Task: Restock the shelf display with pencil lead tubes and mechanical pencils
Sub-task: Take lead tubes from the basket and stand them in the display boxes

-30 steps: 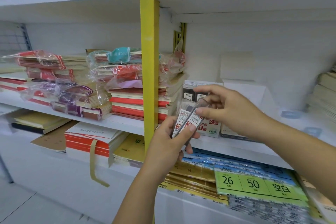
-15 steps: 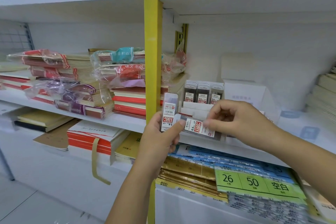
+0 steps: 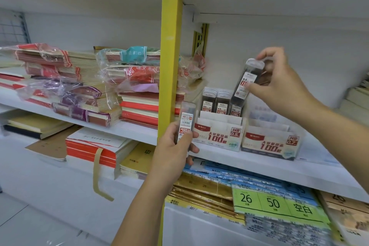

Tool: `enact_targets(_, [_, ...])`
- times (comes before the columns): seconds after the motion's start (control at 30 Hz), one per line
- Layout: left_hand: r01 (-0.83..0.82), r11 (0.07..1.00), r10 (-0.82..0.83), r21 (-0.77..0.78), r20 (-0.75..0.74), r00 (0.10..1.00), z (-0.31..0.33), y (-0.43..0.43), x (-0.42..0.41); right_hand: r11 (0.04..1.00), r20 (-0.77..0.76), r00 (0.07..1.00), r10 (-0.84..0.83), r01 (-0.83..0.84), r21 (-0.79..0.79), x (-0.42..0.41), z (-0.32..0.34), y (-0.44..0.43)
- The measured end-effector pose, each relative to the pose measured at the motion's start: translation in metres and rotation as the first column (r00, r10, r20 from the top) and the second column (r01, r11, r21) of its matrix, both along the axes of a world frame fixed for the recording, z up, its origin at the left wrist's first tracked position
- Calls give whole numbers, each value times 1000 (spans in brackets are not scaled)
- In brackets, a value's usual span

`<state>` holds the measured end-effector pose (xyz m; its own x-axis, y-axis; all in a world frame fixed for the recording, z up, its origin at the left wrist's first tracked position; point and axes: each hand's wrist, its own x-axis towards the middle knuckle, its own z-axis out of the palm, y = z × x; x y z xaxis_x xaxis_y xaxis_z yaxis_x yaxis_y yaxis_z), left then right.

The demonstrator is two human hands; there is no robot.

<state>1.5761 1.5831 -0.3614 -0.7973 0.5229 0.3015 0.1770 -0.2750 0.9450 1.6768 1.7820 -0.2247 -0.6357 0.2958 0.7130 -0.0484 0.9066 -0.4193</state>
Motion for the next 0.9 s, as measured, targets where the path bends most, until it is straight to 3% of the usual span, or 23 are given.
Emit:
enact_targets(0.13, [24, 1000, -24, -11, -10, 1000, -1, 2, 0, 953, 91, 974, -208, 181, 244, -13, -13, 13])
enact_targets(0.33, [55, 998, -56, -12, -15, 998, -1, 0, 1, 910, 190, 921, -341, 273, 312, -28, -25, 28])
enact_targets(0.5, [76, 997, -76, 2, -10, 997, 2, -1, 3, 906, 198, 904, -380, 321, 276, -29, -23, 22])
enact_targets(0.6, [100, 995, -101, -22, -21, 995, 3, -3, 5, 941, 113, 960, -258, 223, 255, -16, -28, 1])
enact_targets(0.7, [142, 989, -143, -32, -41, 989, 4, -5, 8, 997, 167, 984, 66, -71, 24, -1, -38, -32])
enact_targets(0.8, [189, 981, -191, -34, -53, 980, 4, -6, 12, 956, 261, 922, 287, -258, -142, 5, -50, -52])
enact_targets(0.9, [197, 980, -197, 21, 13, 980, 2, -8, 13, 918, 145, 933, 328, -279, -283, 9, -60, -52])
